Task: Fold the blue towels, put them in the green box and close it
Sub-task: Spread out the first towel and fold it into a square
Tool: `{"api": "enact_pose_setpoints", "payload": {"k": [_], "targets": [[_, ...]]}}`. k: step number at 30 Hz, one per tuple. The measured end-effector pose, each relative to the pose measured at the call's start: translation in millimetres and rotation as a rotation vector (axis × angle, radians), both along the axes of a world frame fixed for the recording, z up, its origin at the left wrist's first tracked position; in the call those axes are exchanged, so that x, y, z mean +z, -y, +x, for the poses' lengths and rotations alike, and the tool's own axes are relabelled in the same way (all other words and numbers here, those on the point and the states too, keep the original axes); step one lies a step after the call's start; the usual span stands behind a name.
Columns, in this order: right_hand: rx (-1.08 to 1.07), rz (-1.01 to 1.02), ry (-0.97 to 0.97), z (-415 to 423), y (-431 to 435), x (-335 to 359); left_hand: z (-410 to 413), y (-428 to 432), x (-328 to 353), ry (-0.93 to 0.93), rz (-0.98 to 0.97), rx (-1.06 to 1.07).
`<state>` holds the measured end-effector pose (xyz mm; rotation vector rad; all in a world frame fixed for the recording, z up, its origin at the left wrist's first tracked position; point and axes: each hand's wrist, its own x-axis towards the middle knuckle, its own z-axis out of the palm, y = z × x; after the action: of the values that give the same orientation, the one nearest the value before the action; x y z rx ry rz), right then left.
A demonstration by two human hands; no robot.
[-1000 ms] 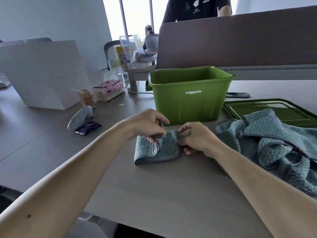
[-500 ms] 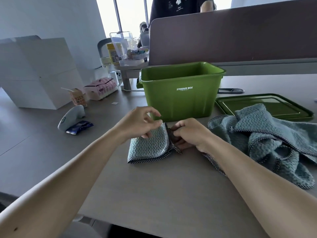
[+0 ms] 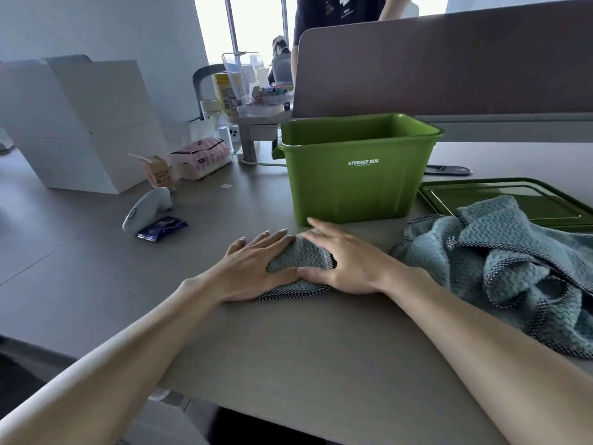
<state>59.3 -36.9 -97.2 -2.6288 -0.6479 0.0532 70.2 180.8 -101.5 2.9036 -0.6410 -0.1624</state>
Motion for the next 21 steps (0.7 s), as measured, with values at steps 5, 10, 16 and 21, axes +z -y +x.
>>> {"api": "enact_pose_setpoints", "payload": {"k": [5,10,16,21], "targets": [[-0.013,-0.199,-0.087,-2,0,1,3,-7,-2,-0.019,0.022,-0.019],[0.013,-0.270,-0.118,-2,-7,-1,-2,-22,-3,0.016,-0.005,-0.095],[0.039,-0.246,-0.097,11,-46,-3,5,-66,-2,-0.019,0.022,-0.002],[0.006,-0.239,-0.069,41,-100,-6,19,-115,0,0.013,-0.037,0.147]]}}
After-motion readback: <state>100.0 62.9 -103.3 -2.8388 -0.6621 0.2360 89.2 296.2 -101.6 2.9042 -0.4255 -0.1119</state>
